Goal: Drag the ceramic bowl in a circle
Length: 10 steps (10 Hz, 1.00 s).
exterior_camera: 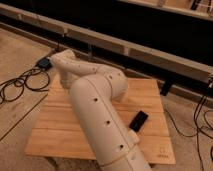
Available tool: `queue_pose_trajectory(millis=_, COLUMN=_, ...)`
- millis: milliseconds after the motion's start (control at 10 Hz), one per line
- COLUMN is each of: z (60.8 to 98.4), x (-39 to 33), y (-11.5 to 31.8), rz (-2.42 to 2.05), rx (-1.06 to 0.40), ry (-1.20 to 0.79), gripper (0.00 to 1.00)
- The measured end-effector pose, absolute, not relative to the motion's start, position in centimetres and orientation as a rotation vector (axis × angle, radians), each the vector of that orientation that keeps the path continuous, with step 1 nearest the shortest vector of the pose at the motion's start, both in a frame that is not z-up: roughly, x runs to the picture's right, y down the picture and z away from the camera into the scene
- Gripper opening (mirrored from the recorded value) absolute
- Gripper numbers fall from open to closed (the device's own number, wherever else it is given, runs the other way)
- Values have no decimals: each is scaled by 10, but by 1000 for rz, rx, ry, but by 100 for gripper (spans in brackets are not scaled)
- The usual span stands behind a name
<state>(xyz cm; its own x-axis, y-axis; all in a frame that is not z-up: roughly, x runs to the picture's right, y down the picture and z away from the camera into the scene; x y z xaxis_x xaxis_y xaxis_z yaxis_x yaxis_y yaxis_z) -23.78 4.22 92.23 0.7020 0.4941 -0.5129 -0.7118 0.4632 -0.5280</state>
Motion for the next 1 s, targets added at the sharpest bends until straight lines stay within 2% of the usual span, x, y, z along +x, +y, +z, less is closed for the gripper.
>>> queue_pose_trajectory(millis=400, z=890, x=-310, y=66, rz=626, rx=-872, ry=191, gripper=0)
queue_pose_trajectory(millis=600, z=851, x=-329, y=92, rz=579, rx=-942, ry=136, gripper=0)
queue_pose_trajectory(millis=1000, z=812, x=-292, y=134, rz=611, rx=-1030, ry=192, gripper=0)
